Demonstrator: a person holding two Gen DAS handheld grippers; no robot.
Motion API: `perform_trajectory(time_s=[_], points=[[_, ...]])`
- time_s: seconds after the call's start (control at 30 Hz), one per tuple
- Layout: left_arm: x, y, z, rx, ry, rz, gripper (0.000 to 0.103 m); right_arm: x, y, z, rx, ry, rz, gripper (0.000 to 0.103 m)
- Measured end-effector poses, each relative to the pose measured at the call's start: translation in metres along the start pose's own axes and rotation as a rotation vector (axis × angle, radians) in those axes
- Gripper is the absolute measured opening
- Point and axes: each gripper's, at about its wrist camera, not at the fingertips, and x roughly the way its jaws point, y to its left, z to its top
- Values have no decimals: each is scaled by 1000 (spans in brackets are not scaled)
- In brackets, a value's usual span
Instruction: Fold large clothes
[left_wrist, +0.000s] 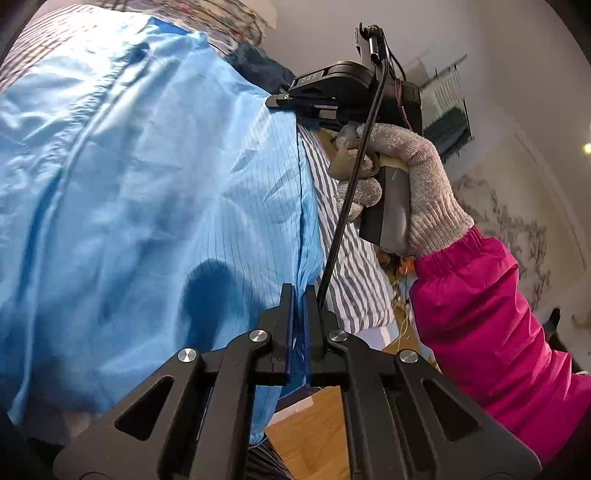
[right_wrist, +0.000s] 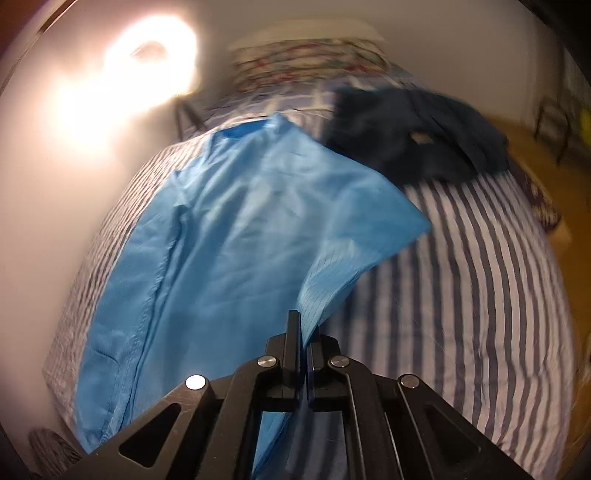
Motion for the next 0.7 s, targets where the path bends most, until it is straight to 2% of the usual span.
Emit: perform_trajectory(time_s=[0.2,0.4,0.5,0.7], points=[[-34,33,-2,-91,-49,13,1,11,73,13,-174,6,-39,0],[-50,76,-6,-184,-57,47,1,62,148,10,-336,66,-71,0],[-53,90,-7,-207,-47,69,1,88,168,3,-375,110,-73,0],[-55,106,-10,-245,-34,79,1,119,183,-9,-429,170,-81,0]])
